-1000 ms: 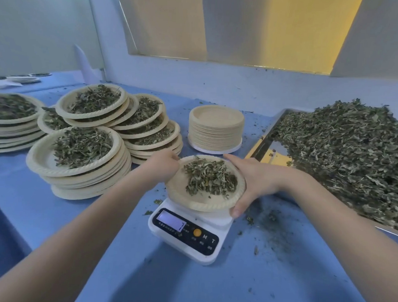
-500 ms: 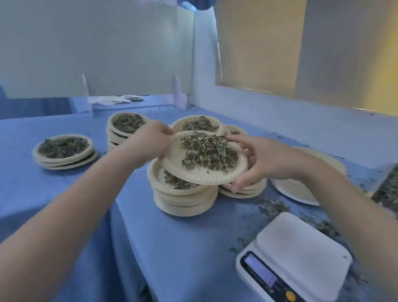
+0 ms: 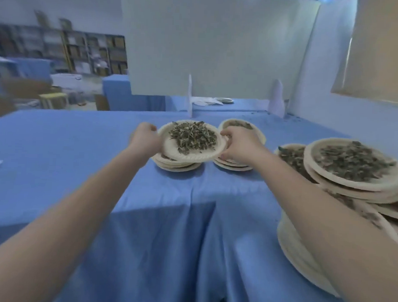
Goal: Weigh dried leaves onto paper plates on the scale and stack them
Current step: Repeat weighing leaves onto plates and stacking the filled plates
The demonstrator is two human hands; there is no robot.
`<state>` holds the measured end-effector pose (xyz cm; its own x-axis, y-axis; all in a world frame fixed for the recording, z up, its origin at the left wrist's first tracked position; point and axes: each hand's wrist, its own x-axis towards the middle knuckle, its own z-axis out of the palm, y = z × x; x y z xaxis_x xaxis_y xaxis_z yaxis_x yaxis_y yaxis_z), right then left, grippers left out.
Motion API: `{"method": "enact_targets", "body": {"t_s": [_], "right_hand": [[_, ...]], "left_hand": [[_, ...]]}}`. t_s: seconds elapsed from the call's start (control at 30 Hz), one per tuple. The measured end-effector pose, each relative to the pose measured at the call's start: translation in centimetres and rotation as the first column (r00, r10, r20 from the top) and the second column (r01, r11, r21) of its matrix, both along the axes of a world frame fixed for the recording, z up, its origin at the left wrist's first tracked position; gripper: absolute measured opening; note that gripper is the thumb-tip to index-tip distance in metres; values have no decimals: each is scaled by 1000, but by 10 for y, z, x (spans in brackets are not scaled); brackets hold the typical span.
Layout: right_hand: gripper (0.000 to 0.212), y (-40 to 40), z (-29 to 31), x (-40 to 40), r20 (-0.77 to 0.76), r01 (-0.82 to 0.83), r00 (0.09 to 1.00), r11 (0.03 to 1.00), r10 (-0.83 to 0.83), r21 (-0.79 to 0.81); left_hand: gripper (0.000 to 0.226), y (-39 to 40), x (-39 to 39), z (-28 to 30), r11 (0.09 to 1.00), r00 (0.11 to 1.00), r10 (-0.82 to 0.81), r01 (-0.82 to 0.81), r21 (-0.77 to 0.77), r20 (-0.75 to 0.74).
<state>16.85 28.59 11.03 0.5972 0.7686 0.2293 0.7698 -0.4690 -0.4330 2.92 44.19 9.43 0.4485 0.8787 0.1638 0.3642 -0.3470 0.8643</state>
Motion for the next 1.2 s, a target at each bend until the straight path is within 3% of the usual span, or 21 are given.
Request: {"method": "enact_targets", "body": {"t_s": [0.07, 0.13, 0.23, 0.37, 0.53, 0.63, 0.73, 0.8, 0.9, 1.0, 1.2], "right_hand": [[36, 39, -15, 9, -52, 33, 998, 999, -32, 23], [37, 77, -31, 19, -120, 49, 992, 999, -49, -4], [46, 122, -52, 35, -221, 76, 972, 997, -79, -20], [43, 159, -79, 57, -228, 119, 965, 990, -133, -76], [43, 169, -107, 71, -184, 72, 978, 984, -101, -161], [41, 166, -104, 71, -177, 76, 979, 983, -106, -167], [53, 159, -86, 60, -203, 121, 968, 983, -148, -141], [63, 149, -71, 48, -201, 121, 969, 986, -142, -112], [68, 125, -47, 27, -226, 83, 970, 996, -88, -32], [64, 91, -21, 3, -239, 54, 970, 998, -48, 19], [54, -22, 35, -18, -106, 78, 992, 994, -70, 75]], "left_hand": [[38, 29, 12, -13, 997, 997, 77, -77, 6, -16], [17, 58, 28, -25, 992, 993, 121, -121, 45, -13], [30, 97, 50, -47, 985, 986, 161, -158, 71, -45], [29, 125, 73, -80, 984, 980, 171, -165, 64, -99], [23, 135, 92, -105, 980, 975, 184, -171, 102, -126], [24, 132, 96, -95, 978, 955, 205, -190, 85, -215], [34, 125, 89, -76, 971, 933, 216, -175, 163, -288], [45, 112, 82, -62, 958, 944, 220, -161, 237, -246], [51, 72, 72, -45, 950, 991, 45, -3, 312, -129], [51, 17, 66, -27, 954, 987, -138, 154, 256, -78], [41, -97, 68, 24, 899, 946, -323, 305, 313, 6]]}}
